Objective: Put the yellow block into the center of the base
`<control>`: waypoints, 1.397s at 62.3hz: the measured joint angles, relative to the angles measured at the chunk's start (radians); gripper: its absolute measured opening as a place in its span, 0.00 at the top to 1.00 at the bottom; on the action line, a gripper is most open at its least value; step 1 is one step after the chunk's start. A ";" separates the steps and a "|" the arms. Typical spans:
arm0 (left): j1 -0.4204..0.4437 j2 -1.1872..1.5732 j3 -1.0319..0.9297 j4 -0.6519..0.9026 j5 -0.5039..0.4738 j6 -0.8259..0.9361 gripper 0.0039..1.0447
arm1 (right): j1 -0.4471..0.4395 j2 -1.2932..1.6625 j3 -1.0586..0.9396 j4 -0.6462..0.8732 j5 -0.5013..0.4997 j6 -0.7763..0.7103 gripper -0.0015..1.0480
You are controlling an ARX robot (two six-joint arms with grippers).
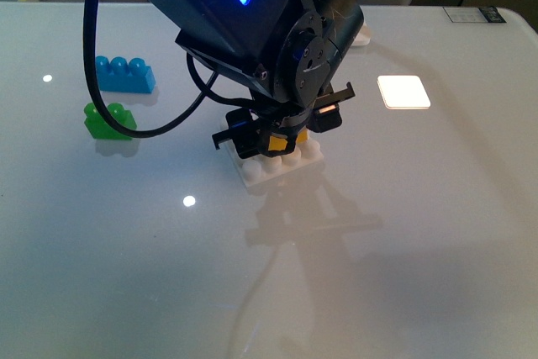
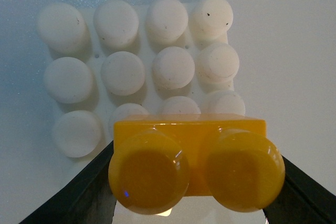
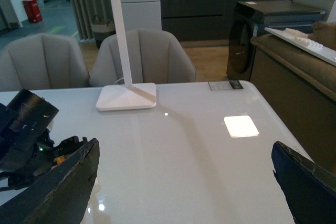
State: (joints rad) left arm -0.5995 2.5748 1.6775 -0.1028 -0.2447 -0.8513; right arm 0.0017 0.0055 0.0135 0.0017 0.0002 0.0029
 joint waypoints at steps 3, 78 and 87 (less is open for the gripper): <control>0.000 0.000 0.000 0.000 -0.001 0.000 0.39 | 0.000 0.000 0.000 0.000 0.000 0.000 0.08; 0.006 0.039 0.055 -0.024 -0.040 0.047 0.39 | 0.000 0.000 0.000 0.000 0.000 0.000 0.08; 0.005 0.040 0.061 -0.049 -0.041 0.050 0.39 | 0.000 0.000 0.000 0.000 0.000 0.000 0.08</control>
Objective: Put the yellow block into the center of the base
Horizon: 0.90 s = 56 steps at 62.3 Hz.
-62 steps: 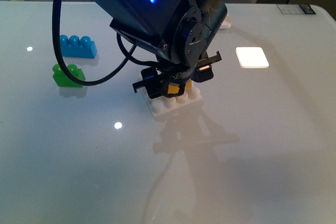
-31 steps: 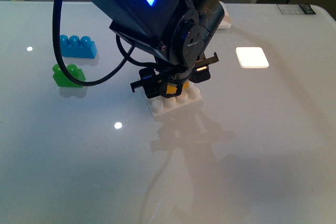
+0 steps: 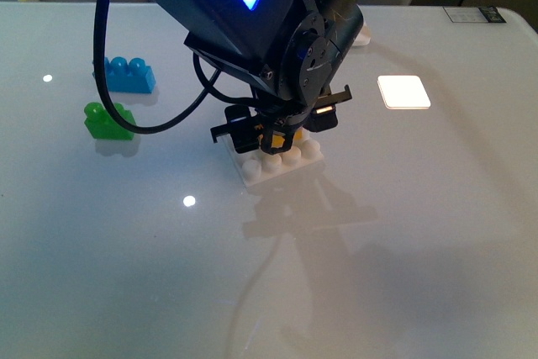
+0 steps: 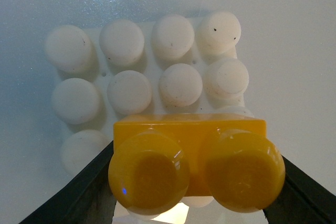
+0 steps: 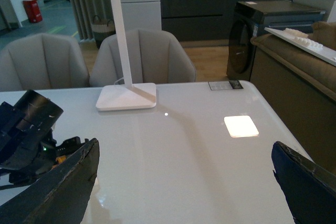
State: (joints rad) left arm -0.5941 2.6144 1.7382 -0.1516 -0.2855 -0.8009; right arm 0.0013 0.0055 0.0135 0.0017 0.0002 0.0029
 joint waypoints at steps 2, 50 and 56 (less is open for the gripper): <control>0.000 0.000 0.001 -0.004 -0.002 0.000 0.39 | 0.000 0.000 0.000 0.000 0.000 0.000 0.08; 0.002 0.039 0.065 -0.081 -0.034 -0.009 0.39 | 0.000 0.000 0.000 0.000 0.000 0.000 0.08; 0.002 0.056 0.076 -0.092 -0.037 -0.015 0.39 | 0.000 0.000 0.000 0.000 0.000 0.000 0.08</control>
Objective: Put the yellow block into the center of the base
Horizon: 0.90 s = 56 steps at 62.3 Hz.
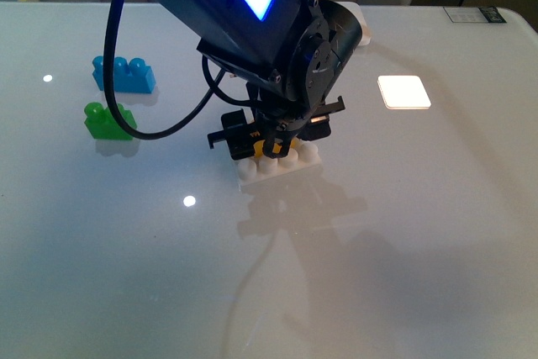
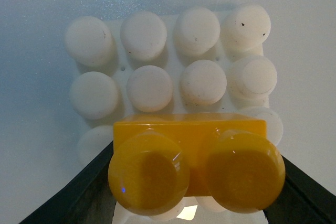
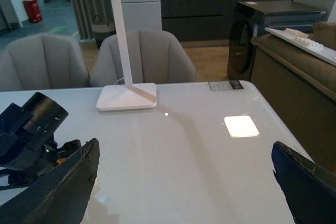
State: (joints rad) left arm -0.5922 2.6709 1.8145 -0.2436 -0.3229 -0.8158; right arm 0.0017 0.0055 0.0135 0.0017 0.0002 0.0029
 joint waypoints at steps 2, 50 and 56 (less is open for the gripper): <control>0.000 0.004 0.002 0.000 -0.005 0.002 0.39 | 0.000 0.000 0.000 0.000 0.000 0.000 0.08; -0.001 0.039 0.034 -0.013 -0.043 -0.002 0.39 | 0.000 0.000 0.000 0.000 0.000 0.000 0.08; -0.001 0.039 0.020 0.005 -0.044 -0.005 0.39 | 0.000 0.000 0.000 0.000 0.000 0.000 0.08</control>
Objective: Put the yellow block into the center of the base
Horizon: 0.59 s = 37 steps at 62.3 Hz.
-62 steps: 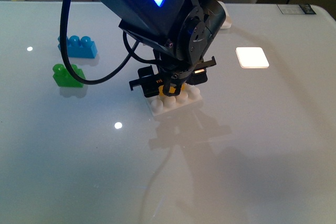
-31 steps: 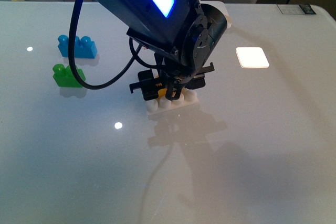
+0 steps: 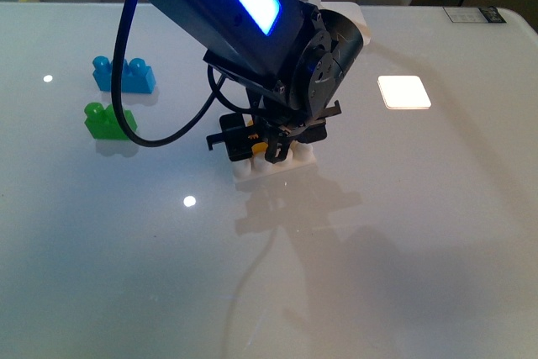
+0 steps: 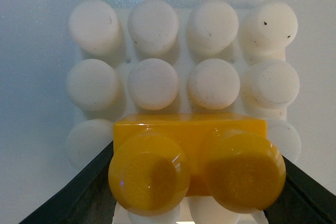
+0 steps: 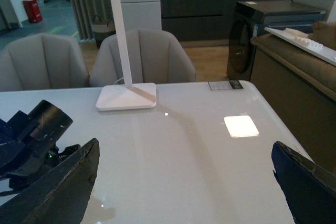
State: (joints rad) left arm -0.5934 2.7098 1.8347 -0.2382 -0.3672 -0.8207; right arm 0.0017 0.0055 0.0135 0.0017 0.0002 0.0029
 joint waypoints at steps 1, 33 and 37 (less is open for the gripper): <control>0.000 0.000 -0.002 0.002 0.000 0.000 0.39 | 0.000 0.000 0.000 0.000 0.000 0.000 0.08; 0.006 -0.014 -0.043 0.043 0.002 0.002 0.35 | 0.000 0.000 0.000 0.000 0.000 0.000 0.08; 0.009 -0.014 -0.048 0.045 0.011 -0.002 0.26 | 0.000 0.000 0.000 0.000 0.000 0.000 0.08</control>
State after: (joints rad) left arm -0.5842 2.6961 1.7870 -0.1928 -0.3565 -0.8230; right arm 0.0017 0.0055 0.0135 0.0017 0.0006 0.0032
